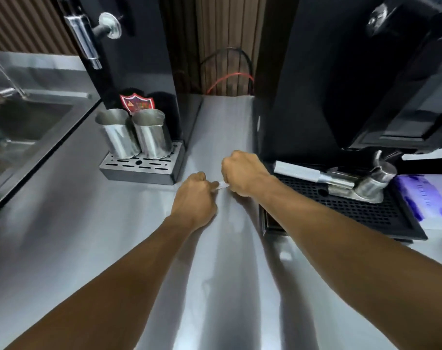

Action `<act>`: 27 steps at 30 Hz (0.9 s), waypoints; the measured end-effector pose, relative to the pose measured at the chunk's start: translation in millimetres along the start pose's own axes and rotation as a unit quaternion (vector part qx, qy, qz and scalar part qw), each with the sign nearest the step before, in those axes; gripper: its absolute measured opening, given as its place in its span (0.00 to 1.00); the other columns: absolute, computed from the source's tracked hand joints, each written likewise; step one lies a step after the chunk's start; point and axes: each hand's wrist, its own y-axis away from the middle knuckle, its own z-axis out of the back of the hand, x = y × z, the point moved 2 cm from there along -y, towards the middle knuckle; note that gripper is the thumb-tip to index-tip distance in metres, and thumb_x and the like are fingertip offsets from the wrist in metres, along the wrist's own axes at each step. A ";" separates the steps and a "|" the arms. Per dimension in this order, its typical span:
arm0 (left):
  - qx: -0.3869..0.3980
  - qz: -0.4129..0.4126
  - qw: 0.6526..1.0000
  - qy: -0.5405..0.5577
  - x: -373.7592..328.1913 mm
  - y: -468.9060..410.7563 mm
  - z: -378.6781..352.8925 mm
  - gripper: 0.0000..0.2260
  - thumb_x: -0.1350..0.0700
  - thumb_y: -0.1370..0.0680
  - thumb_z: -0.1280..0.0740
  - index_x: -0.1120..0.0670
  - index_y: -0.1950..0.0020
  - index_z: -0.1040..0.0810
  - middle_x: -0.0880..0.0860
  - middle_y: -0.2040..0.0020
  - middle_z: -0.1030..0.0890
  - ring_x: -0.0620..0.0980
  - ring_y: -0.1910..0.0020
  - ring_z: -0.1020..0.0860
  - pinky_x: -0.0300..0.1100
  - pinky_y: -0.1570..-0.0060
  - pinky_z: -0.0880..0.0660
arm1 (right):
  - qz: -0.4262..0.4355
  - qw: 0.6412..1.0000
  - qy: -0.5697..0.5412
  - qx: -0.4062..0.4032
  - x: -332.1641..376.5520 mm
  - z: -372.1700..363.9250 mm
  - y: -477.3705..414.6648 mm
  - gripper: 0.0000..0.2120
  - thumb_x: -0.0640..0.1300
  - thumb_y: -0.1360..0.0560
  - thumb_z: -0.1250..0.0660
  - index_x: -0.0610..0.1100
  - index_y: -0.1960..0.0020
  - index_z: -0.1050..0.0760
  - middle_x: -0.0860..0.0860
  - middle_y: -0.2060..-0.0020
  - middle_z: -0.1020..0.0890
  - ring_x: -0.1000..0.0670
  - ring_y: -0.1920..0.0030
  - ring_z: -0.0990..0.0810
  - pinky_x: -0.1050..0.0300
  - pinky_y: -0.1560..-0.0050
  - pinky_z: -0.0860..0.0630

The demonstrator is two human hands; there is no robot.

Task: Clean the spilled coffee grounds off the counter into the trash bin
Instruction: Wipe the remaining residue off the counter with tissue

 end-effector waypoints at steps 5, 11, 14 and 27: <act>0.028 -0.029 0.998 0.058 -15.4 -3.9 -15.4 0.11 0.59 0.23 0.36 0.51 0.46 0.15 0.52 0.62 0.31 0.54 0.60 0.27 0.51 0.62 0.25 | -0.009 0.998 0.045 0.044 -5.9 4.9 14.6 0.06 0.38 0.26 0.32 0.44 0.51 0.26 0.44 0.49 0.21 0.44 0.49 0.21 0.55 0.58 0.32; 0.069 -0.041 0.995 0.065 -26.5 24.5 -12.8 0.13 0.61 0.23 0.37 0.52 0.45 0.16 0.51 0.63 0.32 0.52 0.61 0.29 0.47 0.62 0.27 | 0.011 0.997 0.005 0.078 -0.7 1.4 48.6 0.12 0.35 0.28 0.33 0.43 0.64 0.35 0.47 0.59 0.26 0.44 0.54 0.23 0.55 0.57 0.32; 0.056 -0.041 0.996 0.058 -33.4 50.2 -6.3 0.13 0.61 0.23 0.37 0.53 0.45 0.15 0.53 0.63 0.31 0.52 0.63 0.30 0.49 0.64 0.27 | 0.041 0.997 -0.019 0.068 13.1 2.2 73.9 0.07 0.34 0.27 0.34 0.43 0.57 0.31 0.45 0.55 0.25 0.43 0.50 0.22 0.56 0.55 0.32; 0.016 0.011 0.998 0.055 -120.0 162.6 2.9 0.13 0.59 0.22 0.39 0.56 0.46 0.16 0.51 0.62 0.31 0.55 0.62 0.26 0.49 0.60 0.24 | 0.110 0.988 -0.100 0.035 -0.1 -35.3 190.9 0.05 0.30 0.34 0.35 0.38 0.63 0.23 0.43 0.62 0.22 0.40 0.59 0.22 0.49 0.59 0.22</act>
